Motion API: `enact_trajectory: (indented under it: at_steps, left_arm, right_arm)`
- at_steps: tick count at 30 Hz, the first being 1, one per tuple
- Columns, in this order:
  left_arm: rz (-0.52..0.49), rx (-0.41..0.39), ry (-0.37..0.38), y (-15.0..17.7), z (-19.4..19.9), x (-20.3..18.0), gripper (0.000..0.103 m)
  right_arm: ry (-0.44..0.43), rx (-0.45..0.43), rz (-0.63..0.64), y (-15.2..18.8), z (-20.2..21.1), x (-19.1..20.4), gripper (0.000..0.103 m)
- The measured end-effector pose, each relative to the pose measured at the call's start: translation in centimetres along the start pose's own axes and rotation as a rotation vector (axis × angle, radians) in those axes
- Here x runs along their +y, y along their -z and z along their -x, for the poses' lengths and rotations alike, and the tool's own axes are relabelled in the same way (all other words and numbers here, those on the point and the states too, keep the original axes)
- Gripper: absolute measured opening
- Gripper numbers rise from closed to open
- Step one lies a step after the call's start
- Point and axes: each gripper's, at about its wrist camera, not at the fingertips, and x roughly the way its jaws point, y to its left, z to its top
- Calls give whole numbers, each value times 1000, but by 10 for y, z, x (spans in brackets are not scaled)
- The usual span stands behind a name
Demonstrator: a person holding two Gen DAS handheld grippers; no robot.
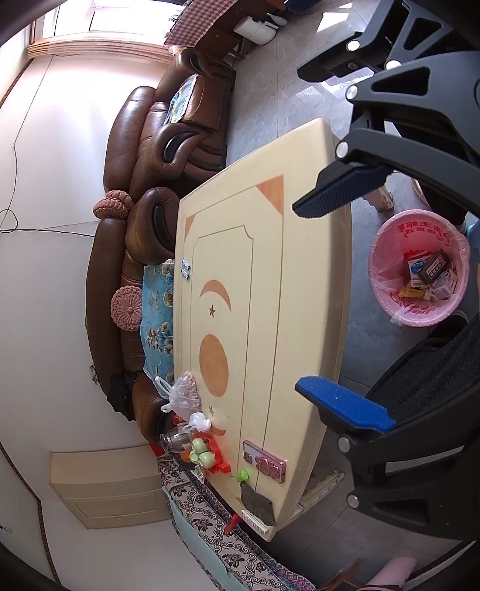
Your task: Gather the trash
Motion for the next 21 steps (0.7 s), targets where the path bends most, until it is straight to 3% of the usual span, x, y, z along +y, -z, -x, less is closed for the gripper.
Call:
enact_trajectory:
  at_steps: [21]
  left_arm:
    - [4, -3, -7, 0, 2, -1, 86]
  right_arm:
    - [12, -7, 9, 1, 5, 6, 96]
